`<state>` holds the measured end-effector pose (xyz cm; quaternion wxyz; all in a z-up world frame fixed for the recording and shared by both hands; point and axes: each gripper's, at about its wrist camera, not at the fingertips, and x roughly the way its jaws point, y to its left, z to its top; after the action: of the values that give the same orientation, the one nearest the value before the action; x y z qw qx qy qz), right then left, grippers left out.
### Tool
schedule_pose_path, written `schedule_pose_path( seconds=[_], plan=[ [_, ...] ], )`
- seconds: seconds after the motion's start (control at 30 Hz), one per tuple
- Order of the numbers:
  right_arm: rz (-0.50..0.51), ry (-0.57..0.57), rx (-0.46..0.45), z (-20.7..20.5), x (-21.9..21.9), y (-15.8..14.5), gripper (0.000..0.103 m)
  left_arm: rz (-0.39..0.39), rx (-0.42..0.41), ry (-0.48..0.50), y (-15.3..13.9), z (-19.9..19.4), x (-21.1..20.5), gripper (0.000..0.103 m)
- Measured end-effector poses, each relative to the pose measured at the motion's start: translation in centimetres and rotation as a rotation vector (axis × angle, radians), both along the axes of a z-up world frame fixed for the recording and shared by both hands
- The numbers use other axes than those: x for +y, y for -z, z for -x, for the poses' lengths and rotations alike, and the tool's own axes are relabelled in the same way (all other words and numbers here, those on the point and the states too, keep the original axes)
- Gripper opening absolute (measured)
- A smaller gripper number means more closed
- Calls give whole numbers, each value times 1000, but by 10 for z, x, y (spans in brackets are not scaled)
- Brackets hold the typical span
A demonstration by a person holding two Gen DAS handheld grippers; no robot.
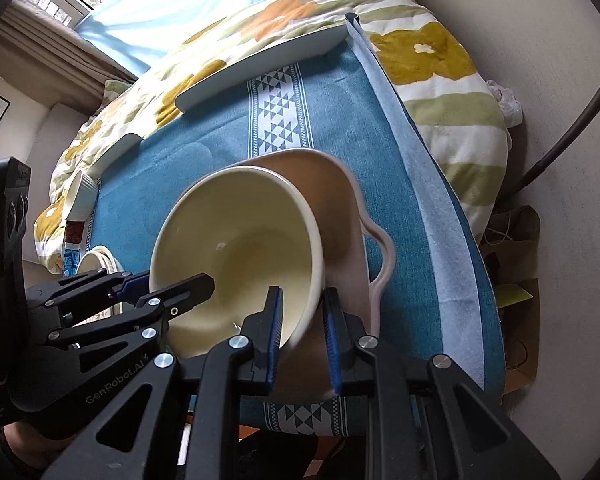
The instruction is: Organize plates and bowls
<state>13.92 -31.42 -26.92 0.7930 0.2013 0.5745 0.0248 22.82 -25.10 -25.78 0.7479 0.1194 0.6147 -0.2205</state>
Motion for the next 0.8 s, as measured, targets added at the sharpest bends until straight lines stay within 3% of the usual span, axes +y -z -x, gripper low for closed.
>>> schedule_pose_path(
  seconds=[0.3,0.8],
  plan=[
    [9,15,20,3,1,8,18,-79,-48,67,7,-5,-11,20],
    [21,16,9,6,0,-4,18,-72,-62,61,-3,-4,-7,20]
  ],
)
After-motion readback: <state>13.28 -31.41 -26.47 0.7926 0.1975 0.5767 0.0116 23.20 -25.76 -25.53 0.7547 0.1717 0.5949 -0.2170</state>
